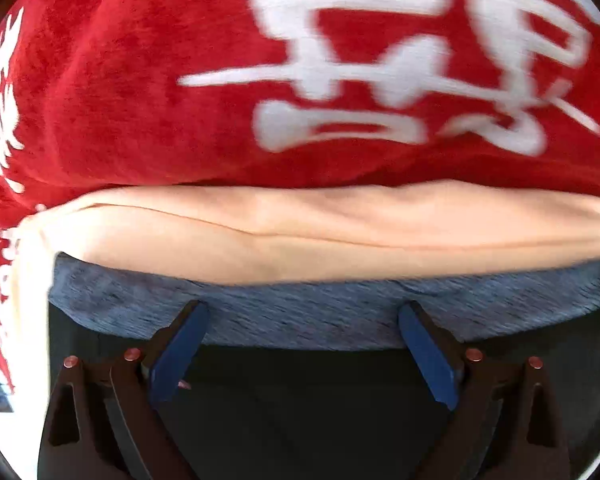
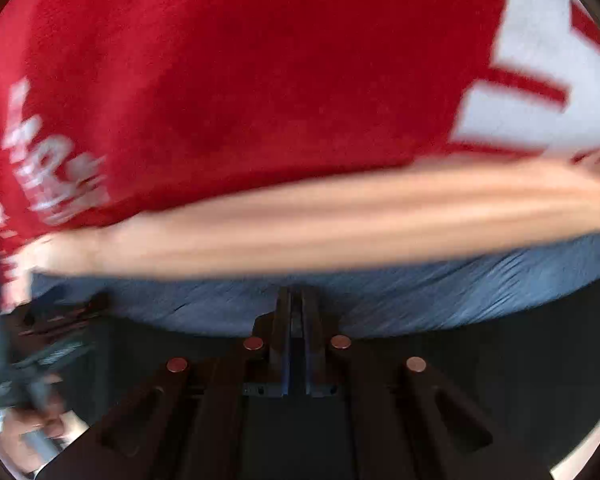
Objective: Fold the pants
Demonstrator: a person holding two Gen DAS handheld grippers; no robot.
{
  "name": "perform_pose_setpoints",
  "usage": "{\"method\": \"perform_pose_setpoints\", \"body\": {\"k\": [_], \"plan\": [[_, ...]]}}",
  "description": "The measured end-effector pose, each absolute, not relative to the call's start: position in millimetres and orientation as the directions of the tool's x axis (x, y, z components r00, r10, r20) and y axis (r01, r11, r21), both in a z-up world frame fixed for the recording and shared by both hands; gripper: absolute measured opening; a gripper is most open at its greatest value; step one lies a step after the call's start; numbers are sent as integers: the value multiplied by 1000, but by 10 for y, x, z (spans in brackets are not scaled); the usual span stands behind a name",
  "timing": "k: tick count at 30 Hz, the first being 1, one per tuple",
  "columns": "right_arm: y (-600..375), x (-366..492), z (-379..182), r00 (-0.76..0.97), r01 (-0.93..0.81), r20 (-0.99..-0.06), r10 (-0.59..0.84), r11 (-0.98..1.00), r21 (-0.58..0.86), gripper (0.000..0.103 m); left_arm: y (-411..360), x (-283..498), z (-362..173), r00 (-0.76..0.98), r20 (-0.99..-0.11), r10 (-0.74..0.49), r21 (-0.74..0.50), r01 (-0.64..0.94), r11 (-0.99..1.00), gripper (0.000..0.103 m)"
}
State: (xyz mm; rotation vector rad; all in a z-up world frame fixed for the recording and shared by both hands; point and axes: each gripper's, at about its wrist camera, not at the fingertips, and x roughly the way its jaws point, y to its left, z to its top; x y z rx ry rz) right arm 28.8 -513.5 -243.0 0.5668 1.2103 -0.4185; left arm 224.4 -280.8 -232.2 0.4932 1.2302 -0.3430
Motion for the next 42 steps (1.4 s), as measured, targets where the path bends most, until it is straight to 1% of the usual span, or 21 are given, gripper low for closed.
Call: {"method": "perform_pose_setpoints", "body": {"k": [1,3,7,8,9,10,11,12,16,22,26,27,30,37,42], "plan": [[-5249,290,-2434,293,609,-956,-23,775,168,5,-2790,2298,-2308,291,-957,20,169,496,852,97],[-5381,240,-2386,297,643,-955,2,738,202,6,-2770,2314,-2225,275,-961,14,155,498,854,97],[-5350,31,-2190,303,640,-953,26,735,223,10,-2864,2072,-1994,246,-969,-33,118,573,811,97],[-5287,-59,-2135,301,633,-953,31,741,224,16,-2883,1992,-1960,229,-972,-45,101,586,804,97],[-5233,-112,-2107,299,628,-954,34,745,224,28,-2904,1868,-1918,207,-977,-56,81,597,798,97],[-5158,-206,-2060,296,621,-955,37,752,221,36,-2898,1730,-1889,192,-979,-63,67,604,794,97],[-5094,-298,-2024,295,617,-955,34,756,217,51,-2930,1588,-1872,161,-984,-74,42,616,786,97],[-5017,-410,-1978,290,615,-957,26,761,207,57,-2951,1474,-1869,144,-986,-81,27,625,780,97],[-4895,-693,-1949,260,625,-965,44,753,203,57,-2997,1002,-1946,87,-993,-82,-5,655,756,97],[-4914,-955,-2034,229,645,-971,67,737,203,57,-2998,741,-2117,53,-997,-56,-7,653,757,97],[-4880,-932,-2141,214,631,-975,67,752,190,57,-2902,657,-2155,42,-996,-74,-31,634,773,97],[-4854,-914,-2158,211,626,-975,64,758,185,58,-2839,539,-2200,45,-996,-73,-28,635,772,98],[-4797,-834,-2204,212,621,-976,59,762,181,60,-2824,669,-2304,59,-996,-63,-10,643,766,100],[-4852,-928,-2151,236,632,-968,86,743,220,60,-2880,612,-2305,78,-996,-47,14,643,766,100],[-4872,-1057,-2074,255,640,-962,102,727,247,60,-3009,566,-2192,88,-996,-33,30,636,771,101]]}}
